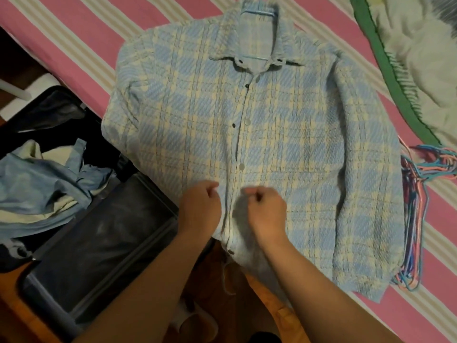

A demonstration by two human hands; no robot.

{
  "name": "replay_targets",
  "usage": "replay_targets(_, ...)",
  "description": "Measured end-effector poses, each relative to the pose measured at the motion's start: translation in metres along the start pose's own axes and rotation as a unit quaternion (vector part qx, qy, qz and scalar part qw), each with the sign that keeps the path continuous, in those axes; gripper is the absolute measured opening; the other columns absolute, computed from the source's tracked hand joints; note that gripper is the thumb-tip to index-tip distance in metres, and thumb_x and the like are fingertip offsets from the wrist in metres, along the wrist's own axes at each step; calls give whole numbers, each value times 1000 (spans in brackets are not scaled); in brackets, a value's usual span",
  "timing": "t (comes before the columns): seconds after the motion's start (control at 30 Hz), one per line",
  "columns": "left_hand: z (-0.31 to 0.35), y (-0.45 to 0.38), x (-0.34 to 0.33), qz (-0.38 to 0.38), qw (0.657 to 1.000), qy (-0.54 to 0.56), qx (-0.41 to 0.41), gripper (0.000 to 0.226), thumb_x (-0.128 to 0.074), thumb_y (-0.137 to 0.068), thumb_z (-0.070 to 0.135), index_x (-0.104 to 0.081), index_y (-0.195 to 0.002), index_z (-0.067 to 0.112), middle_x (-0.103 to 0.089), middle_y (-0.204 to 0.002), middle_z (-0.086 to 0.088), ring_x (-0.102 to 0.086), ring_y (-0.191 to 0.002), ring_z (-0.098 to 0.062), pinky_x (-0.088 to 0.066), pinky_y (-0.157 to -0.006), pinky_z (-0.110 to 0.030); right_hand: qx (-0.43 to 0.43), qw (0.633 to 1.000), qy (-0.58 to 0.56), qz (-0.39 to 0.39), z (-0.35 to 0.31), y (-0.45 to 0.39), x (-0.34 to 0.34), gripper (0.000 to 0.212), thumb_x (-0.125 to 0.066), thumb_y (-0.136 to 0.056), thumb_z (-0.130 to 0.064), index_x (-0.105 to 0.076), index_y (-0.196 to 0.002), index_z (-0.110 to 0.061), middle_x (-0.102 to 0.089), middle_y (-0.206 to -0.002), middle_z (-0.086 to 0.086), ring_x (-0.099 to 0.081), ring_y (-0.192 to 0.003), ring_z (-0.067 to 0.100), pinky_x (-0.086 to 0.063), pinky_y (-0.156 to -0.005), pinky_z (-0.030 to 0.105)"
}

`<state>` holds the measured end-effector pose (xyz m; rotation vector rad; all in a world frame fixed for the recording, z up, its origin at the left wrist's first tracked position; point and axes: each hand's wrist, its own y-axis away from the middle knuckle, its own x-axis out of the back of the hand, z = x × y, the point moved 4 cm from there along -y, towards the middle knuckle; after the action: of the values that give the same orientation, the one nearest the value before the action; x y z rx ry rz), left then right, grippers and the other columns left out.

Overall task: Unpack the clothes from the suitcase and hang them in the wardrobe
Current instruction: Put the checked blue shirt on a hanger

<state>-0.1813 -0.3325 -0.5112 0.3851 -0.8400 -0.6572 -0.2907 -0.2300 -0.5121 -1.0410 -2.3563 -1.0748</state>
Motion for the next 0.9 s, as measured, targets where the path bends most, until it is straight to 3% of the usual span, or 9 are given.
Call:
replay_targets(0.07,21,-18,7,46,998,52,-1,24,-52,-102,20,-64,-123,19,-60,-108,10,-55,-89,0,-34,-66,-6,60,997,16,47,-15,-29,4,11,-60,-94,-18,-65,-104,-19,-64,-99,-6,-61,-83,11,-53,-74,27)
replay_targets(0.17,37,-40,-8,-2,996,87,38,17,-56,-101,29,-58,-113,18,-58,-95,8,-55,-81,-5,-34,-59,-13,30,992,113,-42,-14,-55,-18,43,-74,-84,-34,-50,-115,-17,-54,-108,-1,-54,-96,18,-50,-82,35)
replay_targets(0.23,33,-49,-21,-38,995,72,60,12,-59,-100,28,-55,-105,17,-58,-89,5,-54,-76,-8,-35,-57,-18,41,983,173,-46,-12,-61,-22,39,-73,-85,-31,-50,-113,-15,-52,-106,-1,-51,-94,19,-46,-75,31)
replay_targets(0.3,26,-55,-27,-29,994,80,69,7,-61,-100,20,-61,-104,14,-63,-96,-1,-56,-79,-11,-39,-61,-19,25,993,112,-11,-5,-65,-17,19,-66,-86,-17,-53,-101,-13,-56,-89,-3,-54,-76,16,-41,-59,27)
replay_targets(0.37,20,-57,-26,-15,986,142,84,9,-60,-100,15,-61,-92,18,-63,-95,-2,-57,-85,-16,-45,-70,-24,-17,1000,-19,17,5,-64,-11,5,-61,-88,-8,-57,-91,-10,-54,-74,-5,-50,-64,13,-40,-54,26)
replay_targets(0.43,15,-57,-26,-21,975,201,94,25,-58,-100,13,-55,-79,25,-57,-84,3,-54,-80,-14,-45,-71,-25,-23,992,-119,19,13,-61,-10,6,-63,-91,-6,-67,-91,-11,-61,-76,-4,-56,-66,13,-48,-63,27)
replay_targets(0.5,13,-56,-26,-21,968,227,103,24,-60,-100,12,-58,-80,26,-57,-82,7,-53,-76,-7,-43,-66,-18,-32,985,-171,7,17,-57,-16,13,-68,-92,-11,-75,-103,-14,-72,-89,-3,-69,-83,12,-57,-79,26)
replay_targets(0.63,12,-57,-30,-32,955,270,121,11,-62,-99,12,-65,-104,22,-59,-86,15,-53,-80,4,-38,-64,-13,-51,979,-198,13,14,-58,-21,21,-72,-90,-12,-75,-111,-14,-71,-96,-9,-68,-94,4,-52,-91,19)
replay_targets(0.9,8,-56,-33,-44,952,282,110,16,-67,-96,14,-74,-110,15,-66,-94,17,-58,-92,6,-41,-74,-13,-26,985,-170,7,13,-55,-23,22,-72,-91,-12,-75,-113,-14,-68,-94,-14,-64,-93,-4,-50,-90,15)
